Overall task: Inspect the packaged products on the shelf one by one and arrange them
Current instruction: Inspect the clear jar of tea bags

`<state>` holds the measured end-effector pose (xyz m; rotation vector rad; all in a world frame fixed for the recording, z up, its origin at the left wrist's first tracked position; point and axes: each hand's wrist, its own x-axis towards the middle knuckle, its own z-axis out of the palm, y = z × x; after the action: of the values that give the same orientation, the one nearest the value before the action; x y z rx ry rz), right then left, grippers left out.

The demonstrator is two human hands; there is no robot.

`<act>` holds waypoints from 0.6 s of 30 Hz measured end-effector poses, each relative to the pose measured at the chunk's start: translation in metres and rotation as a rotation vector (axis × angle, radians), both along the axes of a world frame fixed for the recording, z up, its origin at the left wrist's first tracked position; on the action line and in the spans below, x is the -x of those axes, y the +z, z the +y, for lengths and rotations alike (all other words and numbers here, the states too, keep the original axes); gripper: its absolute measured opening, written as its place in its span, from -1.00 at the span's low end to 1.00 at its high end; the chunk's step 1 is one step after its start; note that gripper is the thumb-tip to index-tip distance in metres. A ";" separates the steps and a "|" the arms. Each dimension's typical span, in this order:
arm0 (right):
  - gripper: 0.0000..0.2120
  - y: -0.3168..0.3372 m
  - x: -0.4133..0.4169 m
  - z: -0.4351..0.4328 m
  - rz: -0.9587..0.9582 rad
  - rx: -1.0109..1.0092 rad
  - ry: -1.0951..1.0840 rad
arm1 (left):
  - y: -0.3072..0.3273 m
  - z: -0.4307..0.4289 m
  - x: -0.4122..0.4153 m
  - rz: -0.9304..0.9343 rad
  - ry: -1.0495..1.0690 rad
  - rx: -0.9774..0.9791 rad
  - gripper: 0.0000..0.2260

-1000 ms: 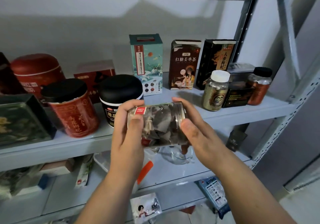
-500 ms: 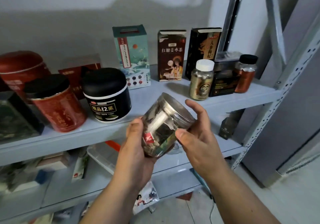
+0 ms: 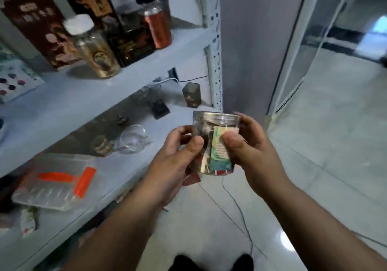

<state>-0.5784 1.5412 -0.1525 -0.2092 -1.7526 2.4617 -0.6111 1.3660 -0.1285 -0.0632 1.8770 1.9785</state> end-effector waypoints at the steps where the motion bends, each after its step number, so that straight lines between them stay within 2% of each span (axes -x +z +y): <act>1: -0.50 -0.006 -0.011 0.016 -0.006 -0.017 -0.040 | -0.006 0.018 -0.004 -0.010 -0.051 0.027 -0.49; 4: -0.69 -0.020 -0.046 0.064 -0.047 -0.031 -0.140 | -0.018 0.066 -0.016 -0.071 -0.161 -0.012 -0.55; 7: -0.62 -0.039 -0.080 0.102 -0.091 0.018 -0.209 | -0.028 0.106 -0.028 -0.197 -0.268 -0.085 -0.64; 10: -0.55 -0.061 -0.110 0.122 -0.154 0.111 -0.248 | -0.042 0.139 -0.037 -0.276 -0.389 -0.066 -0.68; 15: -0.50 -0.078 -0.153 0.139 -0.189 0.222 -0.488 | -0.059 0.193 -0.046 -0.289 -0.612 0.000 -0.53; 18: -0.49 -0.080 -0.178 0.145 -0.214 0.200 -0.660 | -0.068 0.222 -0.051 -0.299 -0.743 0.036 -0.50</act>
<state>-0.4008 1.6863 -0.2325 -0.9305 -1.2124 2.1543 -0.5604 1.5884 -0.1967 0.2745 1.4498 1.3386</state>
